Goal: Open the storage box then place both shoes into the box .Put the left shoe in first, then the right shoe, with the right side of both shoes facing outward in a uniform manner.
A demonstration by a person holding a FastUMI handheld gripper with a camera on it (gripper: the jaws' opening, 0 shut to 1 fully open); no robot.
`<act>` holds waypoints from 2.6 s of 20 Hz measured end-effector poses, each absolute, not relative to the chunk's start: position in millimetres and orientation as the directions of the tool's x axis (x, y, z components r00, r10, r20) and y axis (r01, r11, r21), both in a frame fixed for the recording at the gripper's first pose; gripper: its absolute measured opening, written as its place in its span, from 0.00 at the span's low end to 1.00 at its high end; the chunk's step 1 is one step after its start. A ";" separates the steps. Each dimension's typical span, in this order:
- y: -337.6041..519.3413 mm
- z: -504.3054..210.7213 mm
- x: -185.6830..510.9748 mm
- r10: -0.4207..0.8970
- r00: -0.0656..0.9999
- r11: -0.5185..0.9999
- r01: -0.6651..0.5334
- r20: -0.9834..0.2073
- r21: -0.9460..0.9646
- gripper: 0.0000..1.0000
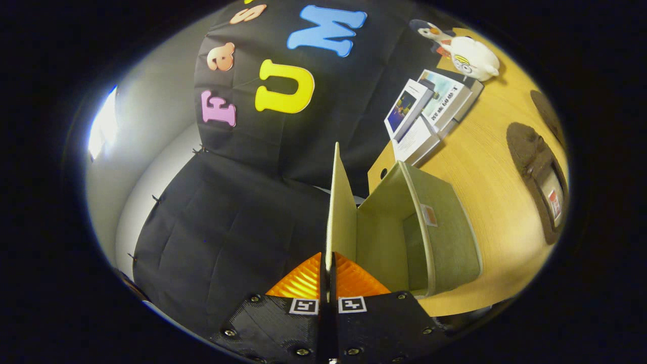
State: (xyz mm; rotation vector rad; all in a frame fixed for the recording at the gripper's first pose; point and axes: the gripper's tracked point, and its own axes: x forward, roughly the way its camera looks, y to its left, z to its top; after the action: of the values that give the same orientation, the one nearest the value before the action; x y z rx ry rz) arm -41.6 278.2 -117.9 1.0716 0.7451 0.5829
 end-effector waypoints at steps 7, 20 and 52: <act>322.9 -87.8 -39.4 0.725 0.615 0.519 -0.193 -0.310 0.833 0.00; 418.9 -68.2 -43.0 0.745 0.575 0.594 -0.342 -0.338 0.728 0.03; 331.1 -78.8 -4.0 0.548 0.743 0.830 -0.427 -0.384 0.359 0.97</act>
State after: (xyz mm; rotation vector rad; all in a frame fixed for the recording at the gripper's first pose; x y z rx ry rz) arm -4.0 331.1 -78.8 0.2563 0.4991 0.5407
